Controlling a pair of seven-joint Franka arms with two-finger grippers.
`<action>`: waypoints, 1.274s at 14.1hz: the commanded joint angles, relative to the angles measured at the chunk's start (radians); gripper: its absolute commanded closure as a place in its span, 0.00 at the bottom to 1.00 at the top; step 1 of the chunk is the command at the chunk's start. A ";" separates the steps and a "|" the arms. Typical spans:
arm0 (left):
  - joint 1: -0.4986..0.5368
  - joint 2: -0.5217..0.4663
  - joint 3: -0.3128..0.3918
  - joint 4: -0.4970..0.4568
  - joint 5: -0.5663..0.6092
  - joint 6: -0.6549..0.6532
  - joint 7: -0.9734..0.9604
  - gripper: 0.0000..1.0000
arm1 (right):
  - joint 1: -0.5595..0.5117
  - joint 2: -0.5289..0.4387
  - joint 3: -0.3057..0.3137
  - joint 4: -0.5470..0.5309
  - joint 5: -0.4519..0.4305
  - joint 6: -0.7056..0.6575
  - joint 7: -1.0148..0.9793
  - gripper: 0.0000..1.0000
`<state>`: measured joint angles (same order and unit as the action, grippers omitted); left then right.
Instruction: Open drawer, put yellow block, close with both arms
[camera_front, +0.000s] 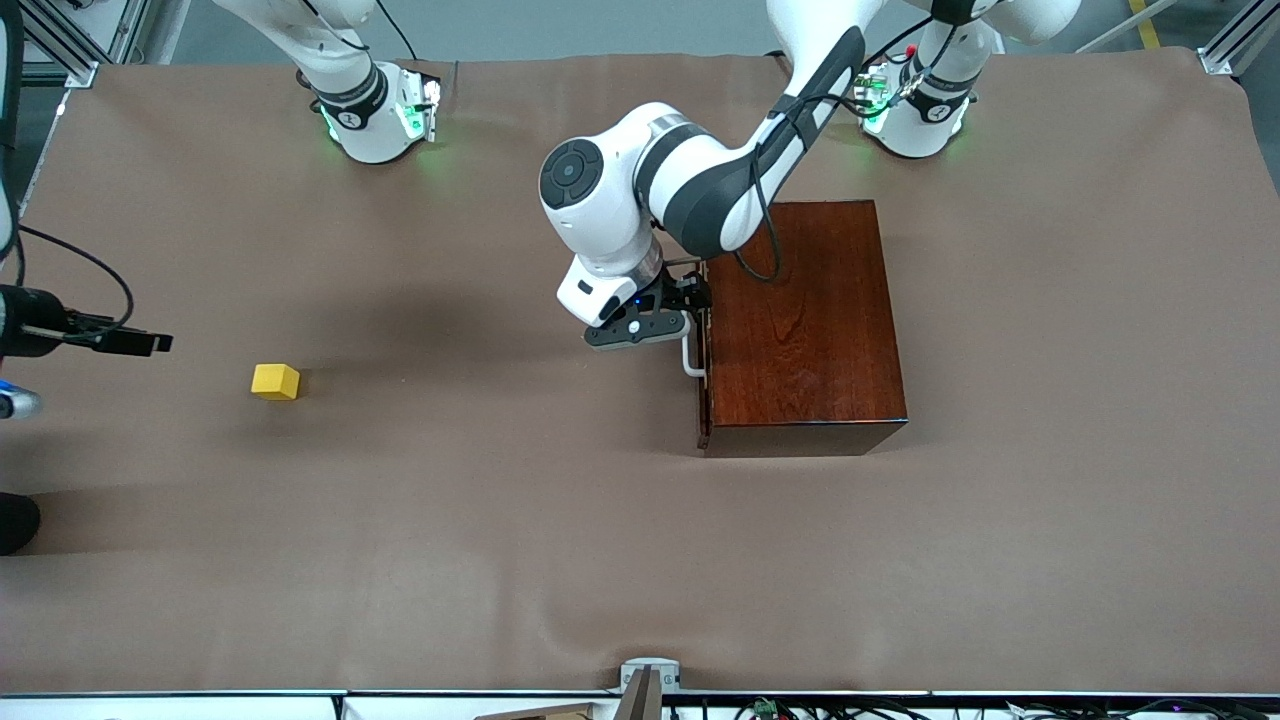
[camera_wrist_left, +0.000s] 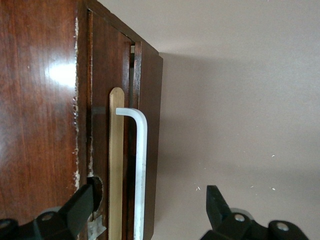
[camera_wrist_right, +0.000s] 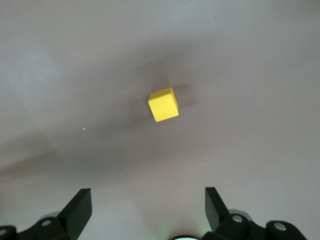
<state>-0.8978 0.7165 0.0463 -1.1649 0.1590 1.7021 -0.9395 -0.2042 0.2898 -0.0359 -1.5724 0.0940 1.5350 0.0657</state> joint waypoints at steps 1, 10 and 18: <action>-0.032 0.035 0.015 0.030 0.025 0.002 -0.004 0.00 | 0.005 -0.006 0.004 -0.026 0.007 -0.004 0.025 0.00; -0.056 0.095 0.012 0.022 0.068 0.001 0.002 0.00 | 0.006 0.002 0.007 -0.098 0.007 0.057 0.026 0.00; -0.064 0.119 0.009 0.011 0.093 -0.004 0.004 0.00 | 0.011 -0.001 0.007 -0.222 0.000 0.184 0.017 0.00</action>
<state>-0.9481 0.8207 0.0478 -1.1729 0.2163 1.7037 -0.9393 -0.1973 0.3005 -0.0298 -1.7442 0.0941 1.6753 0.0745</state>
